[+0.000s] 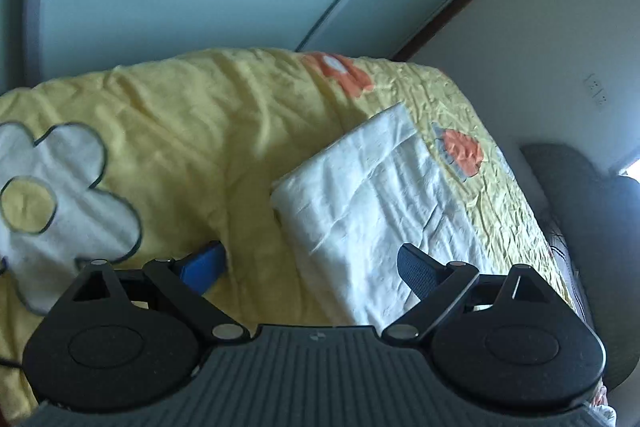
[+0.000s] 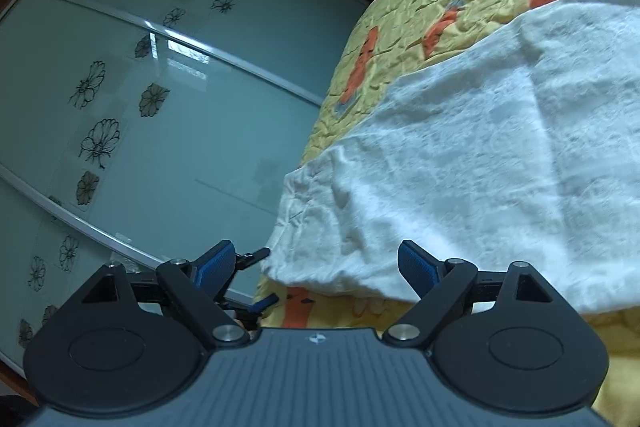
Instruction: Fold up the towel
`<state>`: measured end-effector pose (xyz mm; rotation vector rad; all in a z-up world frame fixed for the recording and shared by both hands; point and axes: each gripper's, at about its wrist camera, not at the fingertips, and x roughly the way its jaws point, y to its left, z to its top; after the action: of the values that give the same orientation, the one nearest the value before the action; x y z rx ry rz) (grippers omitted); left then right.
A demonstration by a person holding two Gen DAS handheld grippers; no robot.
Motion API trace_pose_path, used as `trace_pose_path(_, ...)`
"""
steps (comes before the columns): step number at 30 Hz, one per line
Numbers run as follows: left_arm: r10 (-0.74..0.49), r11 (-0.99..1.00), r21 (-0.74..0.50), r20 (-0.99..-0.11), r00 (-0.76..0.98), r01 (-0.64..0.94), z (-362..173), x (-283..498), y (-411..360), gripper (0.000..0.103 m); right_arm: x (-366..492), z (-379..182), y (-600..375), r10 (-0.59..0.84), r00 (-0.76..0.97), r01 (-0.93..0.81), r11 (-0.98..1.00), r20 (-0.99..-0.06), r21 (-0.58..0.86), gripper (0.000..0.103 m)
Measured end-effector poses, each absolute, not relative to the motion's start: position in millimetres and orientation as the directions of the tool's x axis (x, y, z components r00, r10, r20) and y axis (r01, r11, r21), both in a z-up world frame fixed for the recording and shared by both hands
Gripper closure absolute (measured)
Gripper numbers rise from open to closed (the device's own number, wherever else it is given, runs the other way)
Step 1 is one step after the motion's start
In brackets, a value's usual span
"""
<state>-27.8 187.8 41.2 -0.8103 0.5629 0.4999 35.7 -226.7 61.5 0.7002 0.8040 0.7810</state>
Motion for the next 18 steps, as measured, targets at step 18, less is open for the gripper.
trace_pose_path(18, 0.088, 0.554, -0.600, -0.647, 0.757, -0.577, 32, -19, 203, 0.048, 40, 37, -242, 0.782, 0.490, -0.332, 0.576, -0.385, 0.747, 0.014)
